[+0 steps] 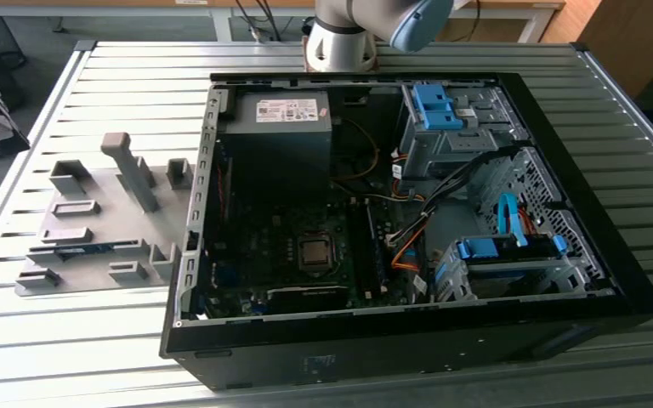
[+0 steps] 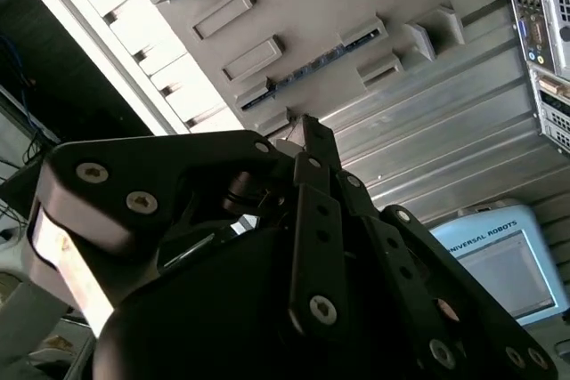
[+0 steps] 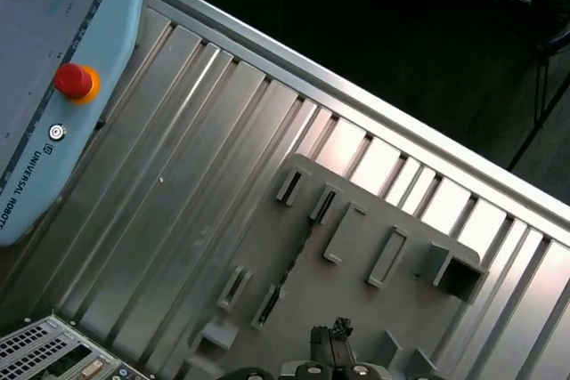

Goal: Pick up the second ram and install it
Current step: 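Pick up the second ram and move it above second insertion slot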

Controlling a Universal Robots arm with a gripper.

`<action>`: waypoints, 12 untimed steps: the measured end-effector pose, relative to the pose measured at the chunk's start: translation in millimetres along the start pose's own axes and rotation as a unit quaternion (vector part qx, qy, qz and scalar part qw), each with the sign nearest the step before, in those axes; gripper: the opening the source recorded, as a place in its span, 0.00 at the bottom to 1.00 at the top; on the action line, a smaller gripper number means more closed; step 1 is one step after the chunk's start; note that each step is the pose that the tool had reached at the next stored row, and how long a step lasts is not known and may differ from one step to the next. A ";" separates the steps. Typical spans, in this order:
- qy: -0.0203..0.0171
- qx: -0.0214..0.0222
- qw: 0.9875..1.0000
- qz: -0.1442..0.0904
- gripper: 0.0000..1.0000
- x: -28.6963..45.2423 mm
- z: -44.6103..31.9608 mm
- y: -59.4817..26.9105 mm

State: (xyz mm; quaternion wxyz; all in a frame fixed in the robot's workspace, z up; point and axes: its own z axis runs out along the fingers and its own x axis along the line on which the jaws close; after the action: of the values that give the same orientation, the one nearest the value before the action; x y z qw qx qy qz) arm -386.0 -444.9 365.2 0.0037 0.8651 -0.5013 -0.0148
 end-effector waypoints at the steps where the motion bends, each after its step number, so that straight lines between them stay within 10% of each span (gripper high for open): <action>1: 0.000 0.000 1.000 -0.003 0.11 0.0 0.1 0.0; 7: 0.001 -0.001 1.000 -0.027 0.11 0.0 0.8 0.0; 12: 0.000 0.000 1.000 0.012 0.11 -0.1 1.9 -0.1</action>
State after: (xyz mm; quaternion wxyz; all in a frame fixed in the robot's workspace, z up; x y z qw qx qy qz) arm -386.1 -444.7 363.4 0.0037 0.8591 -0.5116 -0.0147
